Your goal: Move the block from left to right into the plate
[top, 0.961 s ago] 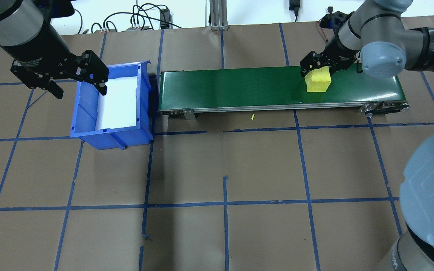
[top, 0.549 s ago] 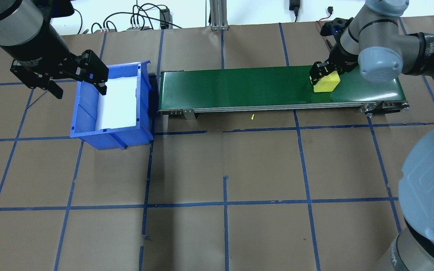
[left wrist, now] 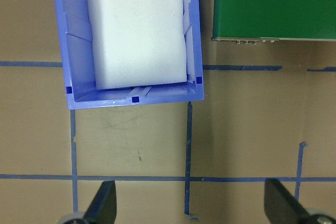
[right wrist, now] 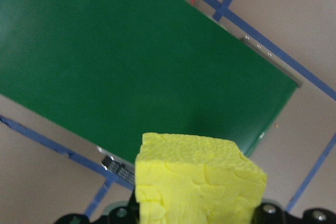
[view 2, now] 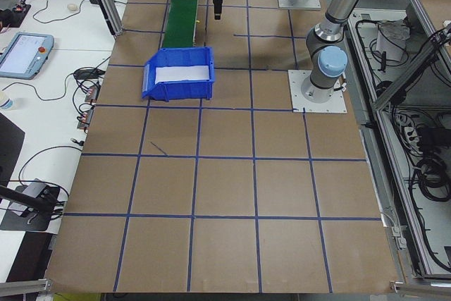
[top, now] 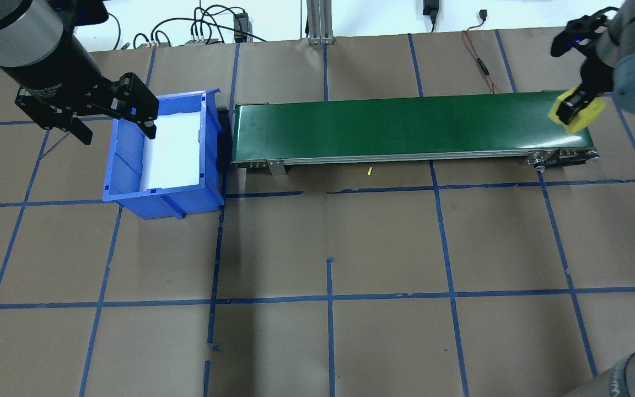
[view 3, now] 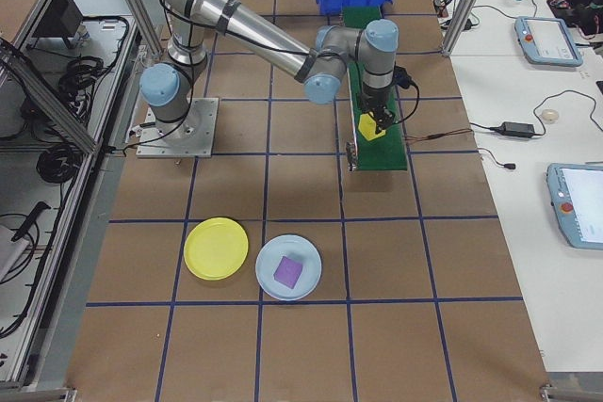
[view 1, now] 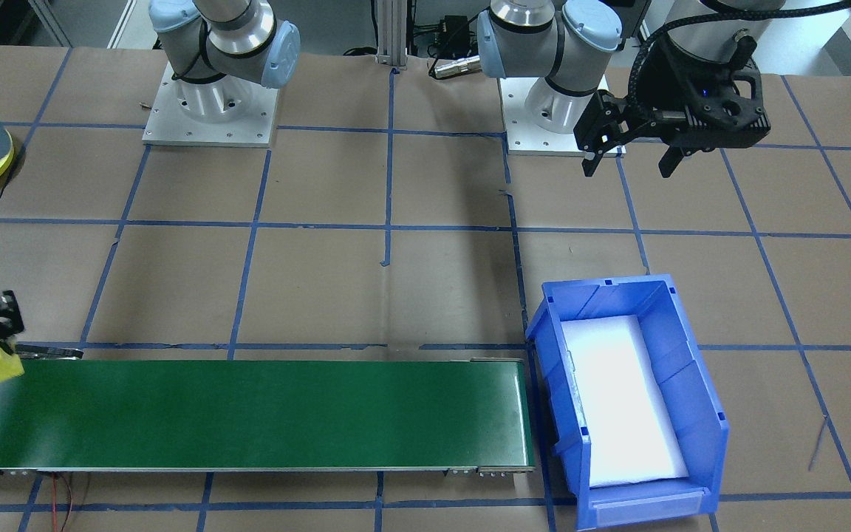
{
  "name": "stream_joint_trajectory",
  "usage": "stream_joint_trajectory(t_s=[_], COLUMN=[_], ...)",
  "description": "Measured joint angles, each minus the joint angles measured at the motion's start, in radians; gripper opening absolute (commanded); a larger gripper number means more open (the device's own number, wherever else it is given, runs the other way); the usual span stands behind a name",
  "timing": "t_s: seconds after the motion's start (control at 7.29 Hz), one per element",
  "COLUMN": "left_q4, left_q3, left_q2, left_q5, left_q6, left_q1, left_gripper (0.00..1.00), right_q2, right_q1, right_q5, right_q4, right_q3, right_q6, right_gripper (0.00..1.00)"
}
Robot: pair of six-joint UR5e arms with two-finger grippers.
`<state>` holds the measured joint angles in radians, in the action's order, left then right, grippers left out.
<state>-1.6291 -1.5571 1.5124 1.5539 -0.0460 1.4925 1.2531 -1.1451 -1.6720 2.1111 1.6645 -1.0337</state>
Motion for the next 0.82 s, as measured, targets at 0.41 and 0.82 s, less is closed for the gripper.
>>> stream_joint_trajectory(t_s=[0.41, 0.82], left_q4=[0.0, 0.0], left_q3=[0.0, 0.0], left_q2=[0.0, 0.0], left_q5=[0.0, 0.0], left_q6=[0.0, 0.001], left_q1=[0.0, 0.0], left_gripper=[1.0, 1.0], right_q2=[0.069, 0.059], right_q1=[0.419, 0.751], right_q5=[-0.01, 0.008], right_q4=[-0.011, 0.144], right_q3=[0.151, 0.282], right_q6=[-0.415, -0.7], right_gripper=[0.53, 0.53])
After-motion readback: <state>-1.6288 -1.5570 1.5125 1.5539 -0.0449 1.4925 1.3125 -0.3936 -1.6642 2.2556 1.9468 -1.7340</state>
